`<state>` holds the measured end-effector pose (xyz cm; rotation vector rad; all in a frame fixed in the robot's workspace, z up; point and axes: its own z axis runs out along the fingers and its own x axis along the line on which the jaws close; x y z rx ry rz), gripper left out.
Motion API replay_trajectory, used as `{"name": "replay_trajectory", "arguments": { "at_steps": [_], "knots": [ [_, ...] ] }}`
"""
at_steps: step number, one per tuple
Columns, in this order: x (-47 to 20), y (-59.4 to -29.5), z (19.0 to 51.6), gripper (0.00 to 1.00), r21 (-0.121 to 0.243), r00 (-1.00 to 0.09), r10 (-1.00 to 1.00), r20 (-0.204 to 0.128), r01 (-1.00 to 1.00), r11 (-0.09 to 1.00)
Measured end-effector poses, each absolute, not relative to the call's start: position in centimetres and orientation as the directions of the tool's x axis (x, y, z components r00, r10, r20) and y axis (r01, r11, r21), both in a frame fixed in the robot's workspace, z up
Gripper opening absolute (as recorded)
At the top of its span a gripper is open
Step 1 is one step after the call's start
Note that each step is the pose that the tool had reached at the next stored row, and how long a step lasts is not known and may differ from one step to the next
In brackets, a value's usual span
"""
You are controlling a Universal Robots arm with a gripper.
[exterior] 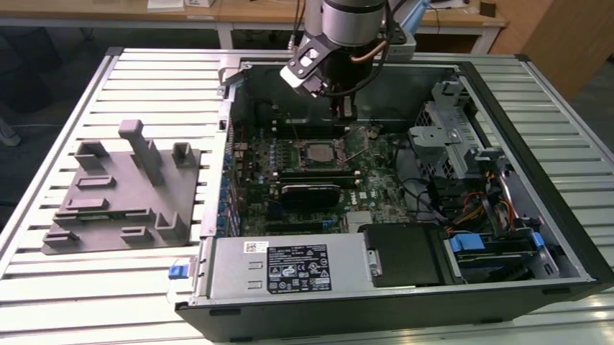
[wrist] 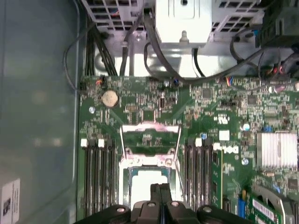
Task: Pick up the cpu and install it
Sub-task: 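Close the cpu cover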
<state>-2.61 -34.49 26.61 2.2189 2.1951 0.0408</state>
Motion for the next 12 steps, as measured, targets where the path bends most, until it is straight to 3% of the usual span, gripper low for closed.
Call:
{"name": "replay_trajectory", "arguments": {
  "at_steps": [12],
  "knots": [
    [-0.6, -34.0, 26.4, 0.11, 0.029, 0.011, 1.000, 0.005, 1.000, -0.011]
  ]
}}
